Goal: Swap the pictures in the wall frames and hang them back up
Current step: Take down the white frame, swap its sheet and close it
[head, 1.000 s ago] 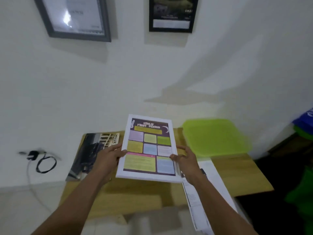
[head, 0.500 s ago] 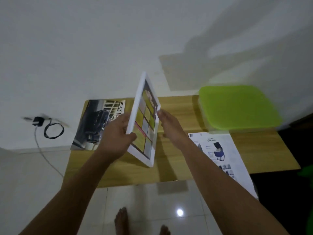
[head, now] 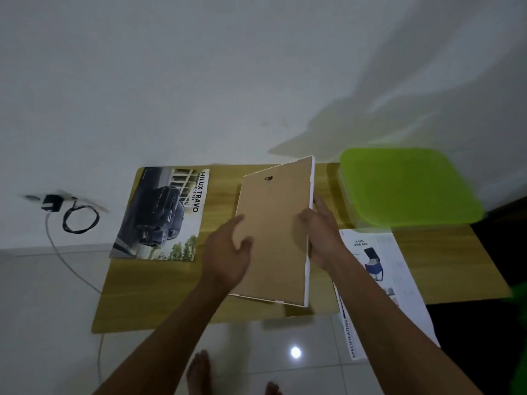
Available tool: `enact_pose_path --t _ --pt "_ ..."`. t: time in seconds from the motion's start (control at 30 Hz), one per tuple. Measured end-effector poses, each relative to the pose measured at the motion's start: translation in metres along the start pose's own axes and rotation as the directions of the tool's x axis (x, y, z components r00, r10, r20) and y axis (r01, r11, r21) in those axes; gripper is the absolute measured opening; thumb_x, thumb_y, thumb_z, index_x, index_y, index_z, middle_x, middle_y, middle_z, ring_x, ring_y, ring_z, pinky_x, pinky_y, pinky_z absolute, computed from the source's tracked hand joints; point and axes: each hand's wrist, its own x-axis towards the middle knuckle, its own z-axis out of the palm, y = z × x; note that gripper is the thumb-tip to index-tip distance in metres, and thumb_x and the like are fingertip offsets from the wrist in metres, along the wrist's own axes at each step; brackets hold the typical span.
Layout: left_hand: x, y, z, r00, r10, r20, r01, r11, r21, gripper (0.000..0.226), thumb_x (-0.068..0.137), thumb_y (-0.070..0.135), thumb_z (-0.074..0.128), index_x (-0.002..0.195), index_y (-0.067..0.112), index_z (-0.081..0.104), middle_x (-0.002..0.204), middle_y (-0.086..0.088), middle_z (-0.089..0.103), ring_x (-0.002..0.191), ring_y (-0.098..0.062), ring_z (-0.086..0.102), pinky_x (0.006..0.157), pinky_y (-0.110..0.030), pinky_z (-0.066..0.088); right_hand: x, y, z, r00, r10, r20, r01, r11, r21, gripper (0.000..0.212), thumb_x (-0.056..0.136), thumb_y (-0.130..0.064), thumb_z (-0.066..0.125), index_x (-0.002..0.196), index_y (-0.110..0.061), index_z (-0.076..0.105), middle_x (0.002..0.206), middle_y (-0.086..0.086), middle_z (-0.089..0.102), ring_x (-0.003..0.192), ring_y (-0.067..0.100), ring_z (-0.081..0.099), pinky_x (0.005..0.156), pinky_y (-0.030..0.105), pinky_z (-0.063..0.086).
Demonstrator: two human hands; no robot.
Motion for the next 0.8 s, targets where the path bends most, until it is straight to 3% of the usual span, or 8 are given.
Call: enact_pose_path --t 0.1,0.23,0.3,0.37,0.43,0.53,0.67,0.8 --pt "0.025 -0.037 0.009 0.972 -0.224 0.073 0.222 0.974 0.041 0.062 0.093 0.025 0.062 0.148 0.016 0.035 0.146 -0.010 0.047 0.133 -0.029 0.045 0.108 -0.039 0.037 0.015 0.017 -0.018 0.995 0.073 0.069 -0.080 0.991 0.111 0.050 0.084 0.004 0.042 0.114 -0.027 0.068 0.098 0.009 0.072 0.082 0.026 0.061 0.072 0.037 0.052" --pt "0.042 -0.066 0.025 0.943 -0.283 0.177 0.275 0.959 0.067 0.065 0.085 0.031 0.069 0.141 0.008 0.047 0.139 -0.014 0.054 0.124 -0.032 0.054 0.104 -0.039 0.043 0.038 0.041 -0.027 0.981 0.169 0.095 -0.182 0.971 0.154 0.056 0.082 0.001 0.042 0.125 -0.027 0.064 0.113 0.013 0.071 0.087 0.029 0.066 0.074 0.040 0.056" --pt "0.046 -0.082 0.031 0.941 -0.297 0.159 0.288 0.954 0.077 0.073 0.069 0.042 0.071 0.132 0.008 0.056 0.126 -0.014 0.064 0.109 -0.031 0.063 0.096 -0.044 0.051 0.051 0.049 -0.024 0.981 0.194 -0.019 -0.194 0.981 -0.018 0.052 0.082 -0.005 0.049 0.127 -0.029 0.059 0.113 0.014 0.070 0.089 0.029 0.065 0.078 0.042 0.056" --pt "0.050 -0.095 0.037 0.944 -0.307 0.121 0.296 0.950 0.104 0.075 0.066 0.043 0.074 0.130 0.007 0.058 0.122 -0.014 0.065 0.106 -0.031 0.063 0.093 -0.045 0.052 0.059 0.054 -0.018 0.977 0.172 -0.130 -0.199 0.949 -0.243 0.047 0.090 -0.007 0.048 0.132 -0.026 0.047 0.103 0.006 0.064 0.085 0.022 0.061 0.073 0.035 0.052" --pt "0.051 -0.093 0.039 0.946 -0.313 0.081 0.302 0.945 0.125 0.075 0.073 0.036 0.078 0.136 0.004 0.052 0.130 -0.016 0.059 0.115 -0.033 0.057 0.099 -0.042 0.047 0.066 0.059 -0.012 0.989 0.088 -0.120 -0.132 0.888 -0.441 0.043 0.094 -0.009 0.044 0.135 -0.022 0.038 0.106 0.004 0.060 0.088 0.019 0.058 0.073 0.033 0.048" --pt "0.054 -0.087 0.042 0.954 -0.299 0.014 0.291 0.936 0.197 0.077 0.080 0.030 0.078 0.142 0.002 0.042 0.137 -0.020 0.051 0.126 -0.035 0.047 0.103 -0.039 0.038 0.072 0.070 -0.007 0.997 -0.034 -0.072 -0.022 0.744 -0.668 0.047 0.093 -0.012 0.048 0.140 -0.016 0.042 0.125 0.010 0.046 0.106 0.024 0.053 0.093 0.035 0.046" --pt "0.061 -0.091 0.046 0.963 -0.268 -0.023 0.265 0.931 0.252 0.075 0.077 0.029 0.079 0.139 0.002 0.047 0.134 -0.019 0.054 0.124 -0.035 0.048 0.103 -0.040 0.039 0.073 0.079 -0.007 0.988 -0.131 -0.075 0.003 0.518 -0.856 0.030 0.088 -0.009 0.052 0.117 -0.005 0.056 0.112 0.017 0.050 0.106 0.034 0.053 0.093 0.042 0.047" --pt "0.066 -0.095 0.048 0.967 -0.254 -0.011 0.248 0.936 0.251 0.074 0.076 0.029 0.080 0.139 0.005 0.049 0.130 -0.017 0.055 0.121 -0.034 0.050 0.102 -0.040 0.041 0.067 0.088 -0.008 0.988 -0.146 -0.046 0.025 0.447 -0.894 0.030 0.089 -0.012 0.053 0.118 -0.002 0.054 0.113 0.018 0.053 0.106 0.035 0.055 0.086 0.039 0.050"
